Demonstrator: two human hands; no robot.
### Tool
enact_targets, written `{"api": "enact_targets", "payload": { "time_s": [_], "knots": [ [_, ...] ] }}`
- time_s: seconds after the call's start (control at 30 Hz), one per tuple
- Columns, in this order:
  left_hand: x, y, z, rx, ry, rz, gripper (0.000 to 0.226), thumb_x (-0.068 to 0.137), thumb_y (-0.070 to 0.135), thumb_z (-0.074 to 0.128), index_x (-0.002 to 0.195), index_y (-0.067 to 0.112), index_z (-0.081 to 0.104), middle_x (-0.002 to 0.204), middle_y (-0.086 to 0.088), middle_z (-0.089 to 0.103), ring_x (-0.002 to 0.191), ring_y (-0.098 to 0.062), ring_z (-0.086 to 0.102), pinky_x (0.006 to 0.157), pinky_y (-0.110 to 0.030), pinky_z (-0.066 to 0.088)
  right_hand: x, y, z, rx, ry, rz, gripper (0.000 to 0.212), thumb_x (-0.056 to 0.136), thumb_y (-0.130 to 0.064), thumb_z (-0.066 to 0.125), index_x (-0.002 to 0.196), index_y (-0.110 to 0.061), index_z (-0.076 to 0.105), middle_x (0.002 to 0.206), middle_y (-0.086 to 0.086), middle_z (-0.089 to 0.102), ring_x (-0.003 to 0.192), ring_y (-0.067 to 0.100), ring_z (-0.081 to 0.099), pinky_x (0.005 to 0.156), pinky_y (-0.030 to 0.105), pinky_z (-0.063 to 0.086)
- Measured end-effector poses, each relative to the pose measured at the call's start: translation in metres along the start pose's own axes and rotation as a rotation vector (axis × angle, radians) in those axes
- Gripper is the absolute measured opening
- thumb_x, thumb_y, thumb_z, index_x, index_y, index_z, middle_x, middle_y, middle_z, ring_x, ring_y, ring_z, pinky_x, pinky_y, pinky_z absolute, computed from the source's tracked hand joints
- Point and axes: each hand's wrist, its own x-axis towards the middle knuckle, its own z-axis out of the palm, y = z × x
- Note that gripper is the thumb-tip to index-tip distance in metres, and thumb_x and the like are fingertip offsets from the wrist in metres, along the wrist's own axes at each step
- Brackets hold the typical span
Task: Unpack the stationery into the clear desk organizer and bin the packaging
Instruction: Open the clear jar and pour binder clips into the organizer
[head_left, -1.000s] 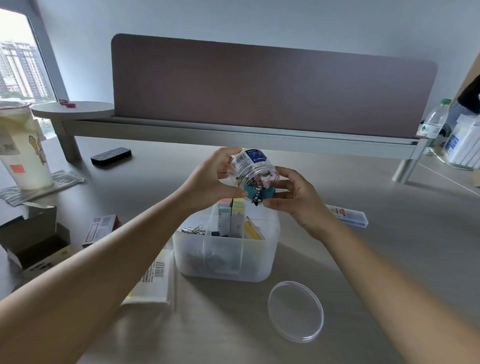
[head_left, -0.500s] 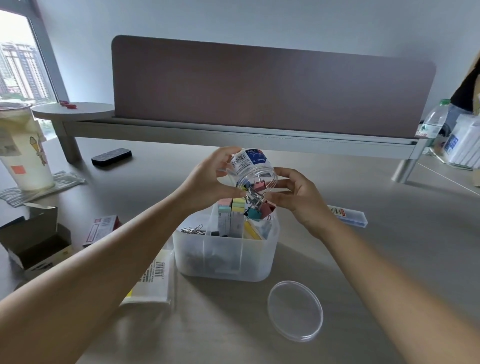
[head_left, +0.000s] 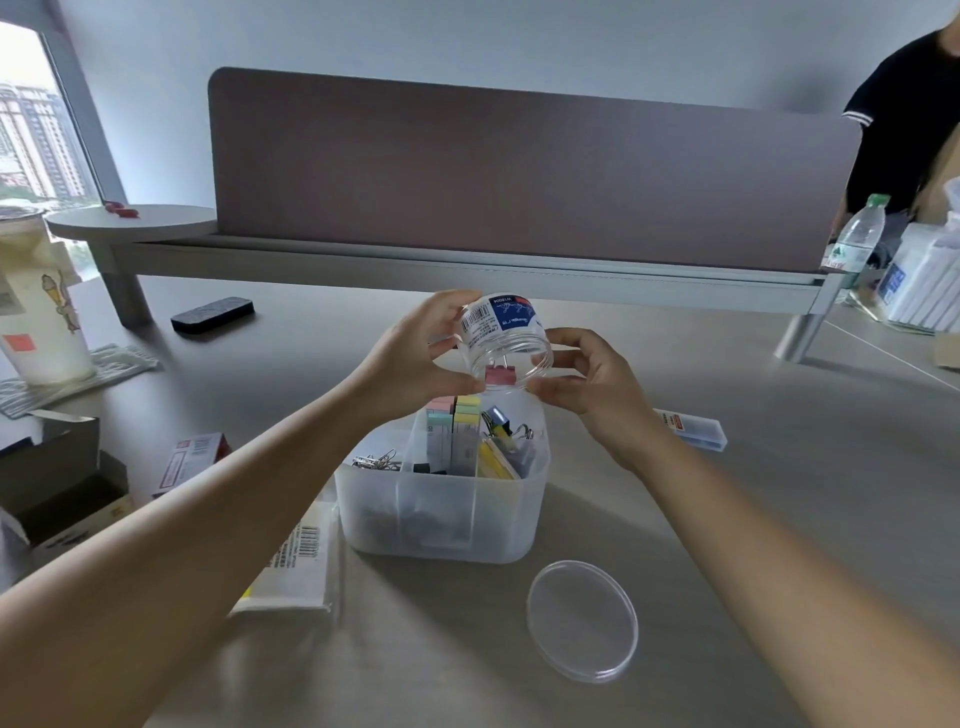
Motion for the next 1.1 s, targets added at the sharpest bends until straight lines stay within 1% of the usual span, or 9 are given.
{"api": "enact_targets", "payload": {
  "time_s": [0.13,0.27,0.4,0.5,0.6,0.77,0.87,0.97,1.1],
  "knots": [
    [-0.004,0.001,-0.004,0.062,0.007,0.025,0.07,0.068,-0.007,0.07,0.126,0.017,0.04,0.111,0.014,0.049,0.102,-0.001,0.047,0.079,0.0,0.04,0.0,-0.001,0.003,0.0,0.002,-0.015,0.034,0.079,-0.007,0.063,0.105,-0.021,0.045,0.108,0.001,0.054,0.097,0.017,0.054,0.069,0.016,0.048],
    [-0.01,0.008,-0.007,0.247,-0.027,0.097,0.071,0.071,0.0,0.07,0.132,0.015,0.037,0.135,-0.006,0.045,0.117,-0.012,0.041,0.093,-0.032,0.044,-0.002,-0.003,0.002,-0.015,0.006,-0.049,0.03,0.079,-0.003,0.062,0.1,-0.015,0.044,0.11,0.004,0.056,0.096,0.018,0.054,0.073,0.019,0.048],
    [-0.014,0.011,-0.007,0.333,-0.032,0.121,0.072,0.07,0.005,0.072,0.133,0.016,0.038,0.136,-0.008,0.047,0.122,-0.024,0.044,0.097,-0.045,0.045,-0.006,-0.002,-0.001,-0.044,-0.001,-0.061,0.03,0.079,-0.005,0.062,0.101,-0.017,0.045,0.106,-0.002,0.055,0.092,0.013,0.055,0.063,0.011,0.05],
    [-0.016,0.015,-0.005,0.337,0.009,0.161,0.072,0.069,0.007,0.073,0.133,0.015,0.039,0.134,-0.01,0.048,0.12,-0.025,0.045,0.093,-0.043,0.046,-0.01,-0.006,-0.005,-0.048,0.022,-0.099,0.031,0.079,-0.004,0.063,0.103,-0.017,0.047,0.102,-0.005,0.055,0.086,0.006,0.055,0.058,0.001,0.046],
    [-0.015,0.015,-0.001,0.347,0.013,0.175,0.073,0.07,0.007,0.073,0.133,0.016,0.038,0.135,-0.01,0.047,0.121,-0.025,0.045,0.093,-0.042,0.046,-0.011,-0.007,-0.009,-0.037,0.016,-0.105,0.032,0.079,-0.002,0.062,0.105,-0.017,0.048,0.104,-0.003,0.056,0.082,0.001,0.055,0.056,-0.001,0.044],
    [-0.014,0.008,0.0,0.317,0.025,0.139,0.075,0.068,0.01,0.075,0.133,0.016,0.038,0.132,-0.007,0.05,0.113,-0.019,0.048,0.089,-0.03,0.043,-0.013,-0.005,-0.006,-0.029,-0.005,-0.04,0.034,0.082,-0.007,0.06,0.108,-0.025,0.048,0.11,-0.004,0.054,0.084,0.004,0.056,0.058,0.002,0.047],
    [-0.015,0.008,-0.001,0.204,0.078,0.063,0.075,0.065,0.009,0.077,0.13,0.016,0.041,0.109,0.002,0.054,0.096,-0.013,0.05,0.076,-0.018,0.044,-0.013,-0.007,-0.003,0.012,-0.029,-0.045,0.034,0.082,-0.006,0.06,0.11,-0.023,0.05,0.113,0.0,0.056,0.094,0.013,0.058,0.068,0.011,0.051],
    [-0.017,0.013,-0.002,0.071,0.123,-0.034,0.067,0.068,0.011,0.074,0.127,0.017,0.042,0.091,0.011,0.052,0.084,-0.012,0.053,0.074,-0.026,0.048,-0.016,-0.01,0.0,0.029,-0.046,-0.034,0.031,0.082,-0.007,0.06,0.105,-0.026,0.05,0.11,0.0,0.057,0.097,0.014,0.057,0.079,0.021,0.051],
    [-0.032,0.031,-0.006,-0.034,0.123,-0.106,0.056,0.079,0.022,0.065,0.129,0.023,0.039,0.098,0.0,0.05,0.083,-0.014,0.054,0.068,-0.021,0.046,-0.03,-0.022,0.001,0.034,-0.064,-0.075,0.027,0.083,-0.01,0.059,0.105,-0.026,0.051,0.11,0.001,0.059,0.096,0.011,0.058,0.079,0.017,0.05]
  ]
}}
